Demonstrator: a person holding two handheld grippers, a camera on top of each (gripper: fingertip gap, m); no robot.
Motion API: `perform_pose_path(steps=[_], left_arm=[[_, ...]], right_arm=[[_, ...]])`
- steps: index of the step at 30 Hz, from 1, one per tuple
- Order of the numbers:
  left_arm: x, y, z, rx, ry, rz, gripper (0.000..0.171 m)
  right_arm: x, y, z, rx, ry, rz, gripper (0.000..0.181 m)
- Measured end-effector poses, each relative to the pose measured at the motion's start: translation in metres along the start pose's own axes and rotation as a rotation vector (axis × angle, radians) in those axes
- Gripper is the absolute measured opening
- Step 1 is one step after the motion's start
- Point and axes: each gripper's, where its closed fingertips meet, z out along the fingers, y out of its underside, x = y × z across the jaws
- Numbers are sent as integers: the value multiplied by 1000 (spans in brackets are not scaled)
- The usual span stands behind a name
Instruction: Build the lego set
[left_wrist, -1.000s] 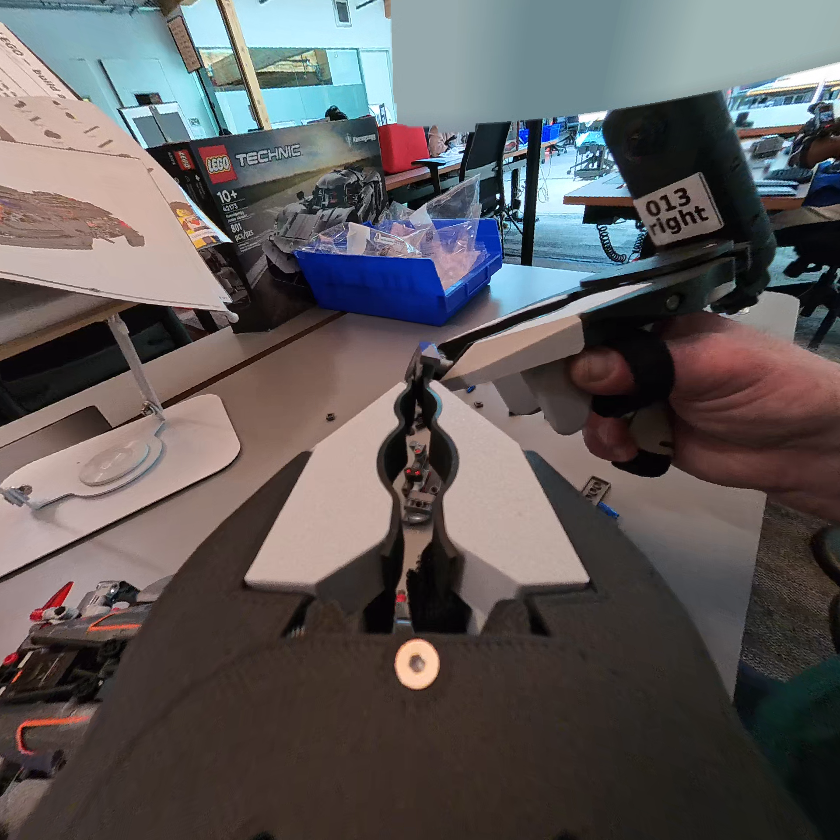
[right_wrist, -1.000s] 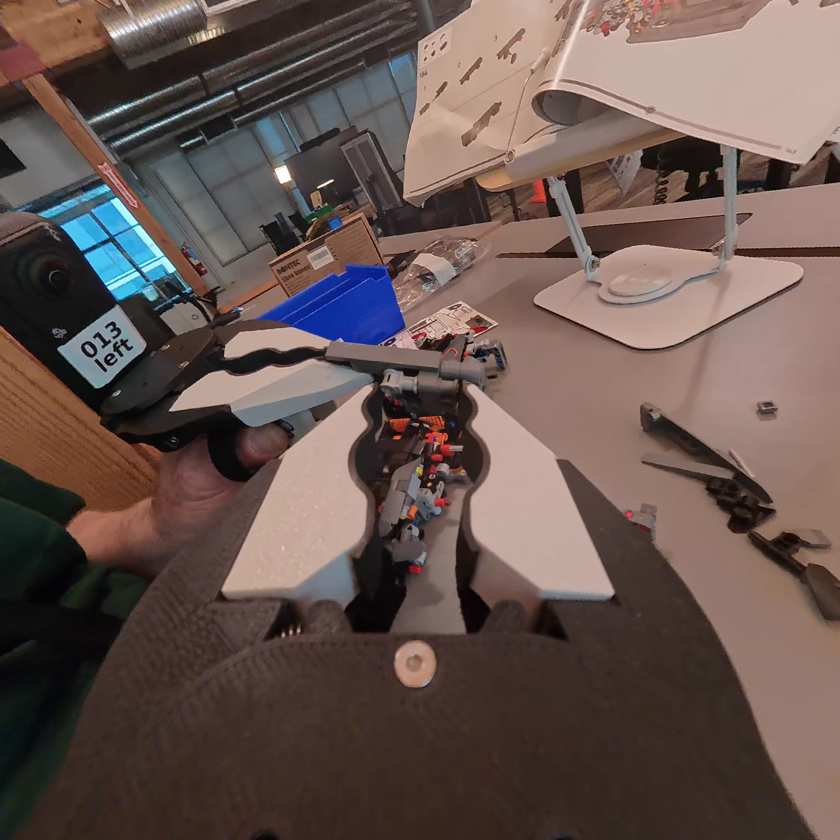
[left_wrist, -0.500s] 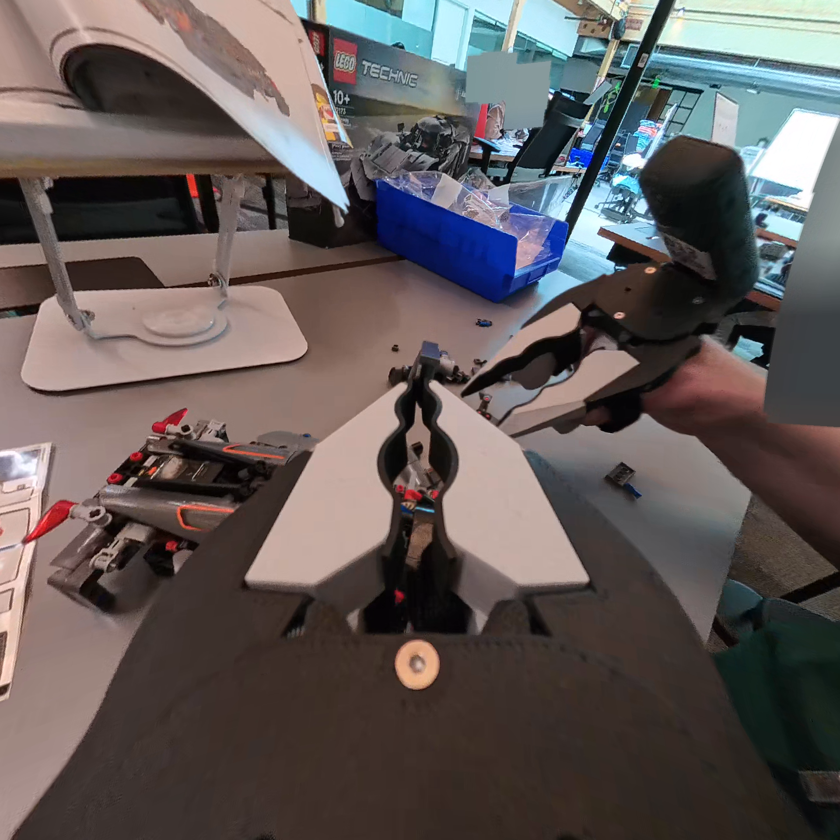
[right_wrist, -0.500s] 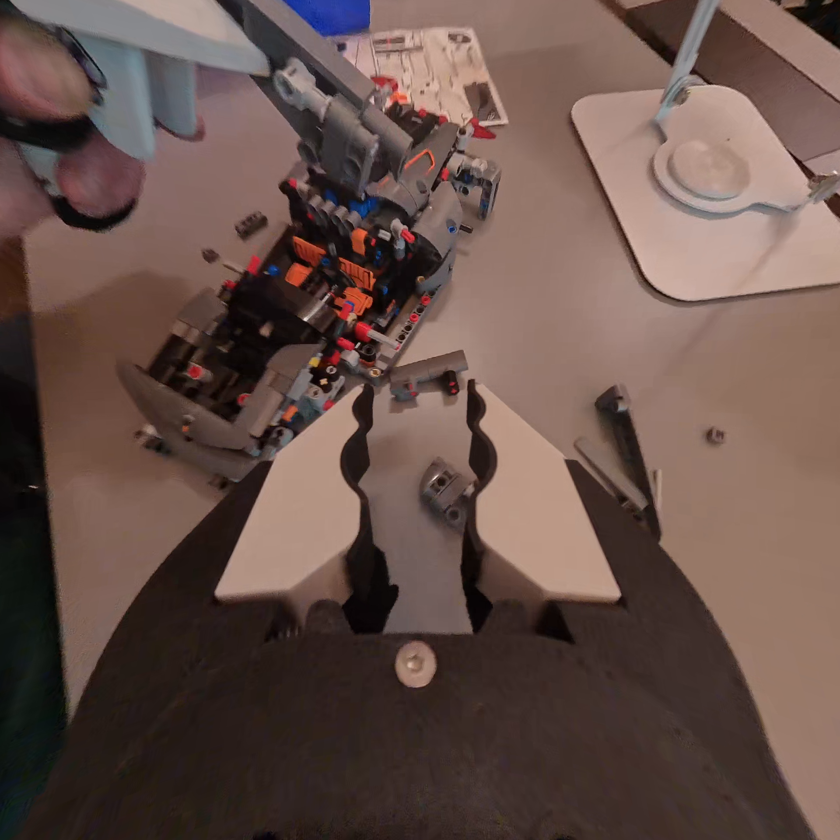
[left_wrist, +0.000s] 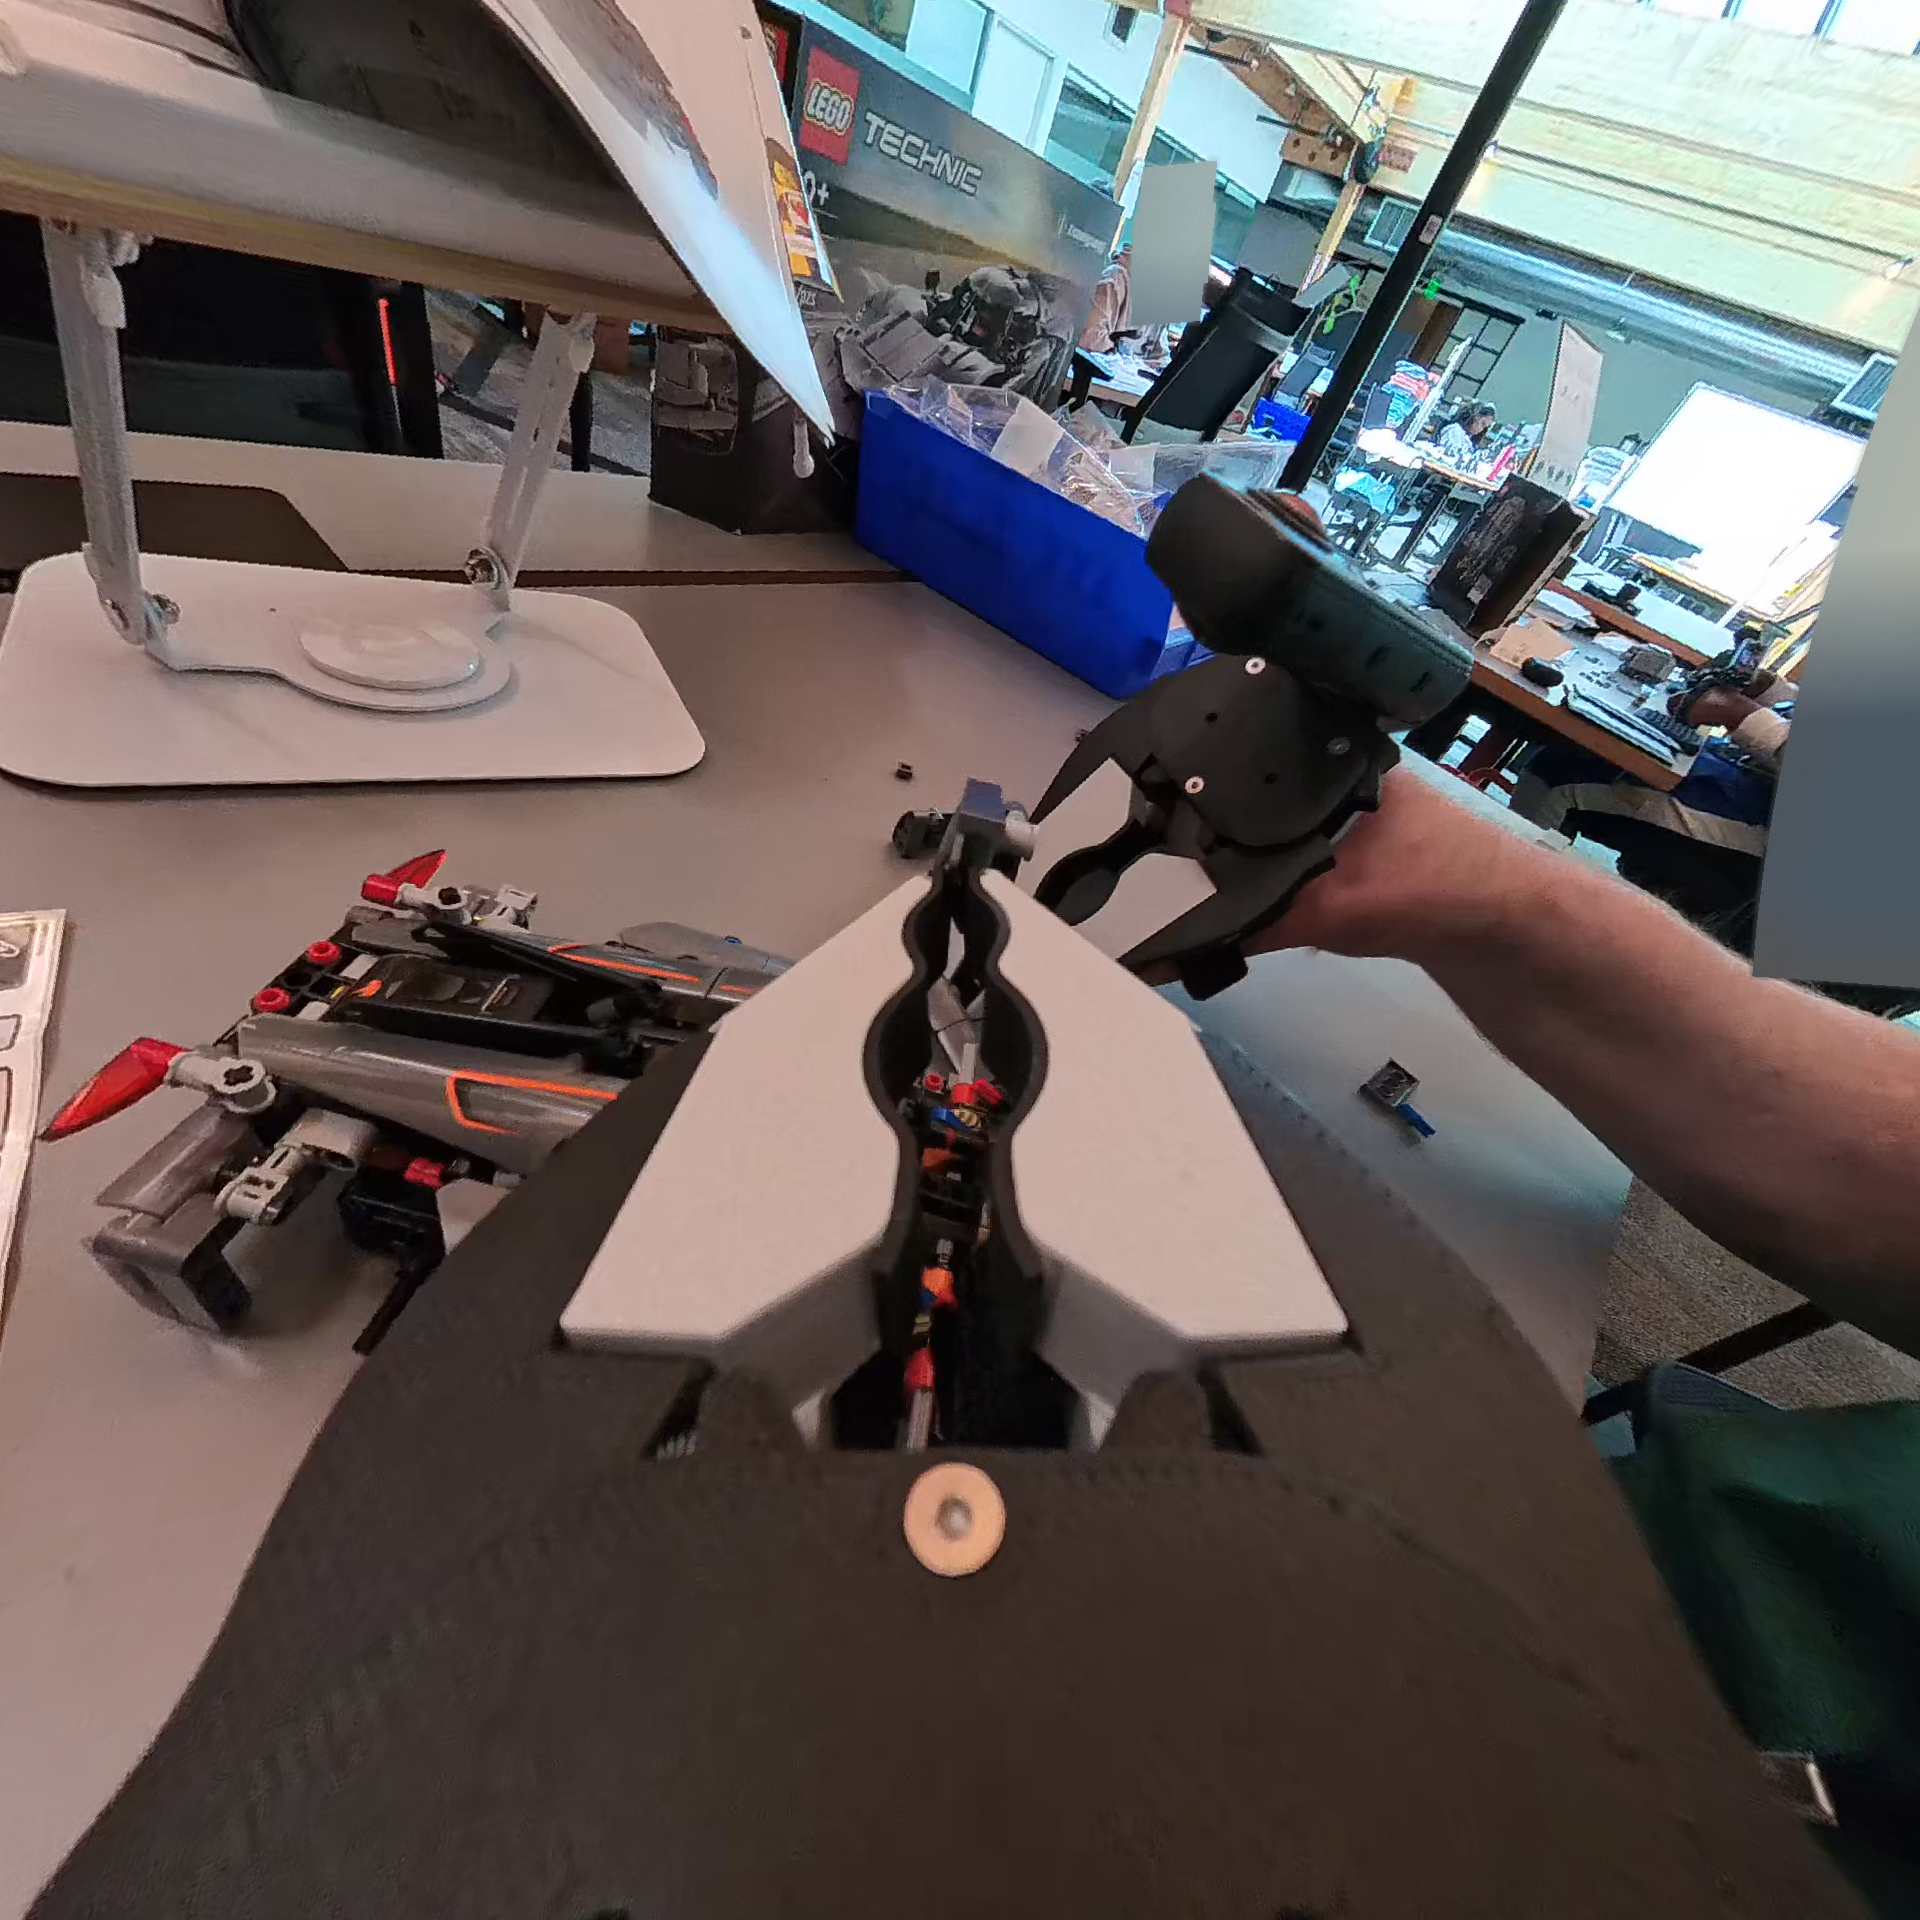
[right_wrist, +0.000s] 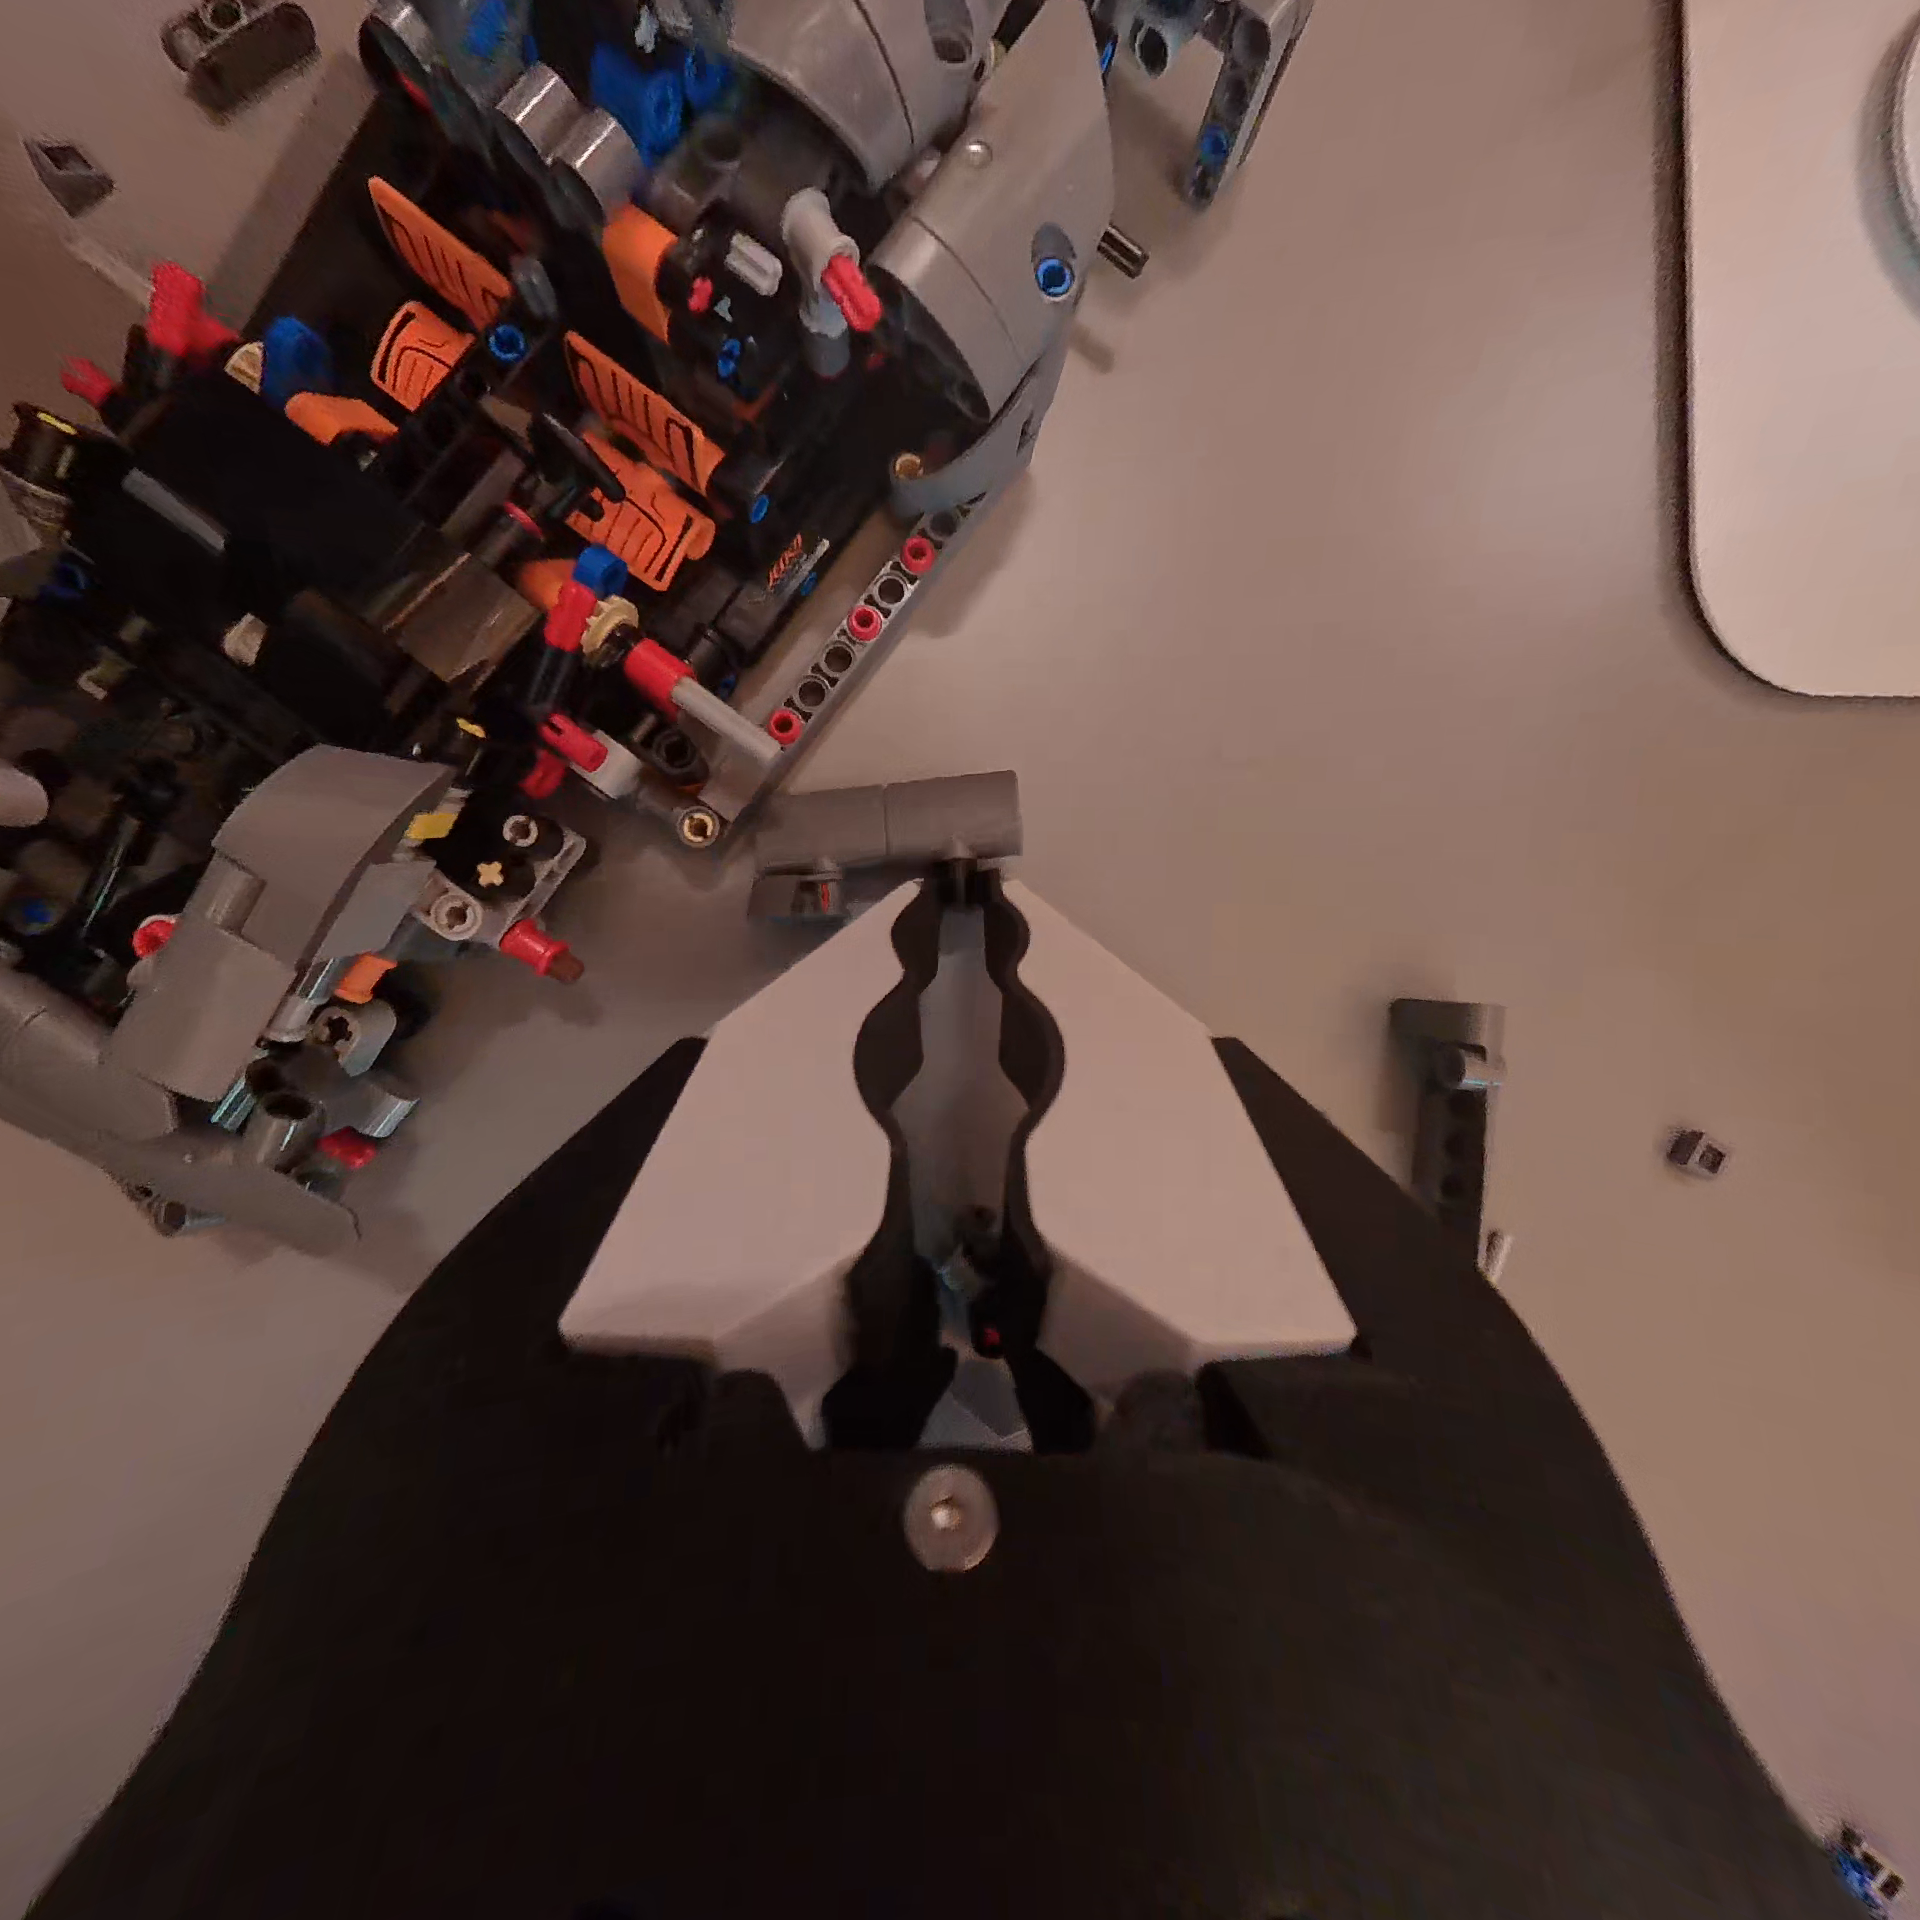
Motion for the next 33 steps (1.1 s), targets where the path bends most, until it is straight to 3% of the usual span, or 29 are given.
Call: perform_pose_path(steps=[5,9,13,18,21,26,33], left_arm=[[-2,-2,1,8,-5,11,0],[0,-3,5,8,9,-7,0],[5,-7,10,13,21,1,0],[18,-14,18,24,49,14,0],[28,-18,24,26,70,27,0],[46,-27,33,38,94,61,0],[50,-35,39,44,28,188,0]], right_arm=[[5,-3,-12,44,18,18,5],[3,-19,-40,206,-16,98,5],[-3,-47,-87,555,-186,255,5],[2,-56,-166,1124,-562,501,5],[5,-48,-190,1283,-652,548,4],[3,-47,-198,1310,-658,564,4],[-13,-60,-162,1023,-419,537,5]])
